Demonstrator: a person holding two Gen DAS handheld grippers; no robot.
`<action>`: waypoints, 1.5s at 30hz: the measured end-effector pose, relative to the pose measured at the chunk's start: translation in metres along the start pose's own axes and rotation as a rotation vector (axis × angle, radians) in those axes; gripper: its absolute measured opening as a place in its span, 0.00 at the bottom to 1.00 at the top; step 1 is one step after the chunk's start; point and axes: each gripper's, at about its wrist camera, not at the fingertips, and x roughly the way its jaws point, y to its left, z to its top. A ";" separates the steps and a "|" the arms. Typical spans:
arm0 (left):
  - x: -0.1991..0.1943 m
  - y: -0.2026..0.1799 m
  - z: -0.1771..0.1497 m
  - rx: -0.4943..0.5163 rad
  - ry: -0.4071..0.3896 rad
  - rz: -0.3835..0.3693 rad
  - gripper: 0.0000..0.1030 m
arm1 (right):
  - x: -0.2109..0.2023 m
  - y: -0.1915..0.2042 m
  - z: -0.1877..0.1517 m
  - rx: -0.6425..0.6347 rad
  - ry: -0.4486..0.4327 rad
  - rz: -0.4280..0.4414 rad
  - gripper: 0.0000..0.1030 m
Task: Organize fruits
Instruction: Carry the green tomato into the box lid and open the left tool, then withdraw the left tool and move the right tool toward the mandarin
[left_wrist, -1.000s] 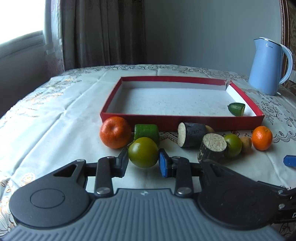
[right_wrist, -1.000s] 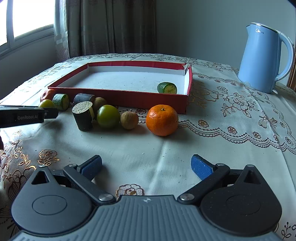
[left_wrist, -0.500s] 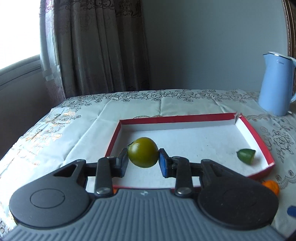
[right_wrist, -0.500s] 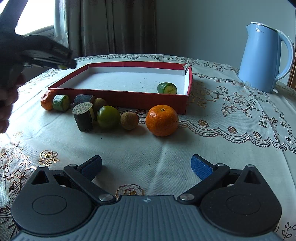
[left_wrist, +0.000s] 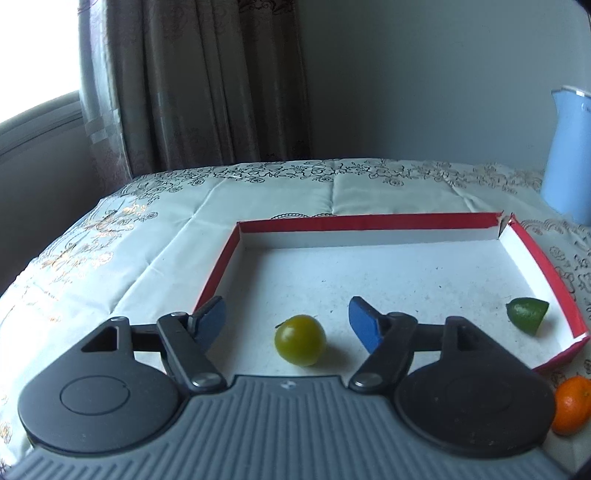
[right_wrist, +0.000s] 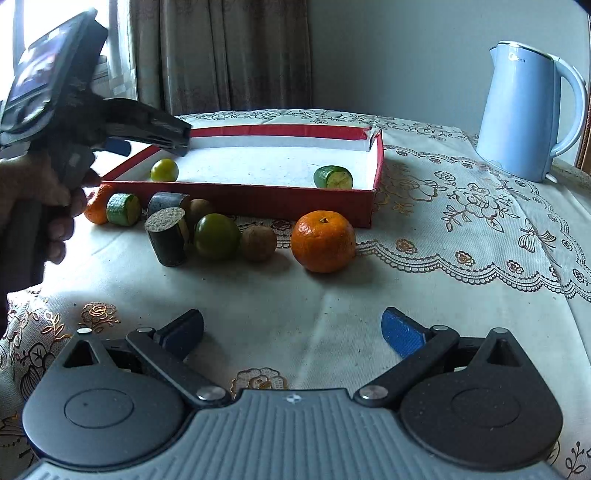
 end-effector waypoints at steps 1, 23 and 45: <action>-0.008 0.005 -0.003 -0.015 -0.014 -0.006 0.78 | 0.000 0.000 0.000 0.000 0.000 0.000 1.00; -0.073 0.115 -0.105 -0.058 0.089 0.043 1.00 | -0.015 -0.007 -0.003 0.035 -0.102 -0.110 1.00; -0.069 0.112 -0.106 -0.070 0.119 0.039 1.00 | 0.026 -0.015 0.036 -0.056 -0.077 -0.180 0.92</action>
